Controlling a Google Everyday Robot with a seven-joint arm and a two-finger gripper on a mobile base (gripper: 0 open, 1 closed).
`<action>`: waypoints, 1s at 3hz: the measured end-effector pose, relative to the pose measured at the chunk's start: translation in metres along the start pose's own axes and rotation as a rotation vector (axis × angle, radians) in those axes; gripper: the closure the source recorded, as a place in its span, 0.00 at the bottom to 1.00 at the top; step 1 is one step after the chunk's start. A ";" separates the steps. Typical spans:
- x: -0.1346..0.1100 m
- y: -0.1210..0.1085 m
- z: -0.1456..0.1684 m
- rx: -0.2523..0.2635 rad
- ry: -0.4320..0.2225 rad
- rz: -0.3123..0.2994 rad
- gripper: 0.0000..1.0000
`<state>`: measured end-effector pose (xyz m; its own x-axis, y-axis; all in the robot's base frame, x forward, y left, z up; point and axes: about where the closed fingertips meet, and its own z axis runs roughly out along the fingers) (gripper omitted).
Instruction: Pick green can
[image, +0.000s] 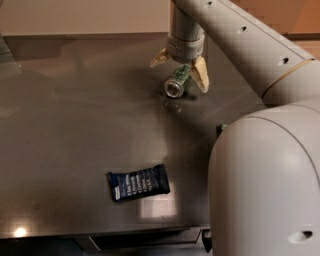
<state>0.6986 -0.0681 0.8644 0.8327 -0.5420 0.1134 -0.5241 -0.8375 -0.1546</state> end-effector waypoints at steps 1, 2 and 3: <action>0.003 -0.004 0.008 -0.033 0.020 -0.056 0.00; 0.005 -0.004 0.014 -0.062 0.035 -0.092 0.18; 0.008 0.000 0.015 -0.086 0.050 -0.110 0.42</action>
Offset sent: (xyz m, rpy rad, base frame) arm 0.0006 -0.0079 -0.0117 -0.1534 0.0349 0.1111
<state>0.7080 -0.0714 0.8507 0.8773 -0.4473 0.1742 -0.4450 -0.8939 -0.0542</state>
